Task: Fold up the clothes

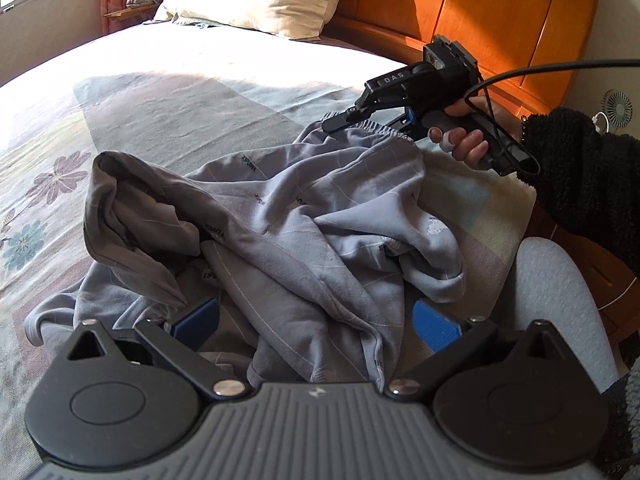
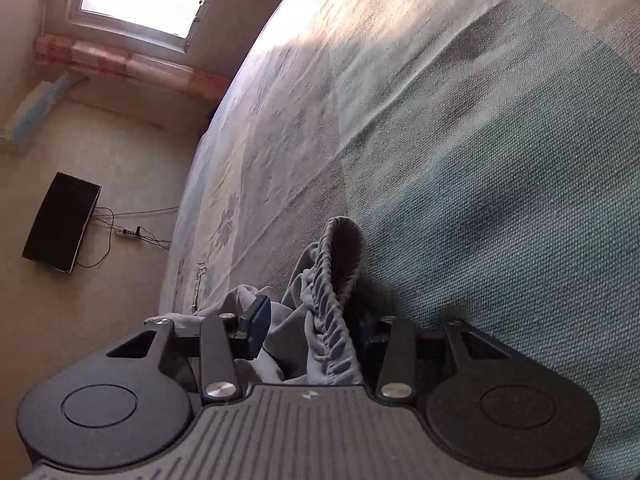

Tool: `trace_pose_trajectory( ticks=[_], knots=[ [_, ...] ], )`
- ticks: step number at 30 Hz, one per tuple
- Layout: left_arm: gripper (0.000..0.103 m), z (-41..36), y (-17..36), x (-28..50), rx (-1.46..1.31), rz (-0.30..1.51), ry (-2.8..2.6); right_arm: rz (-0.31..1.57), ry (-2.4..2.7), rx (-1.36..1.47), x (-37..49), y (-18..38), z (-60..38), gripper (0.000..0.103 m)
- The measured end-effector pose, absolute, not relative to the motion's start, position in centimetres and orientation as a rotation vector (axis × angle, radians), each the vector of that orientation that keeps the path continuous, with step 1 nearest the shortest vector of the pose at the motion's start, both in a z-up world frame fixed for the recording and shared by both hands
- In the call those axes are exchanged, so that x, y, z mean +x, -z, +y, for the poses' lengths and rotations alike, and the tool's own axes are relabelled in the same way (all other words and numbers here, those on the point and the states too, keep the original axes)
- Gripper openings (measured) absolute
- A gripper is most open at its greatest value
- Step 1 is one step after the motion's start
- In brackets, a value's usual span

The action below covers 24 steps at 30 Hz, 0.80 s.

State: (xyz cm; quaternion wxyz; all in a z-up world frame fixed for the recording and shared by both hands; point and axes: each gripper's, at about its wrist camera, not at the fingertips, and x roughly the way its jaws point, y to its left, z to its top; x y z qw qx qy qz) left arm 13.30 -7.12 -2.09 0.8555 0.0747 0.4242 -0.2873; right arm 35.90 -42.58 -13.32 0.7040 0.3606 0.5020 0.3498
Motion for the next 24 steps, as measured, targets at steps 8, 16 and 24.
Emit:
trace_pose_trajectory(
  ticks=[8, 16, 24],
  knots=[
    [0.102, -7.5, 2.3, 13.5, 0.142, 0.902, 0.611, 0.996, -0.784, 0.823, 34.3, 14.6, -43.1, 0.010],
    [0.102, -7.7, 1.8, 13.2, 0.143, 0.886, 0.609, 0.846, -0.576, 0.615, 35.8, 9.9, -41.4, 0.012],
    [0.102, -7.7, 2.1, 12.7, 0.128, 0.889, 0.606, 0.880, -0.379, 0.601, 37.0, 10.3, -41.7, 0.015]
  ],
)
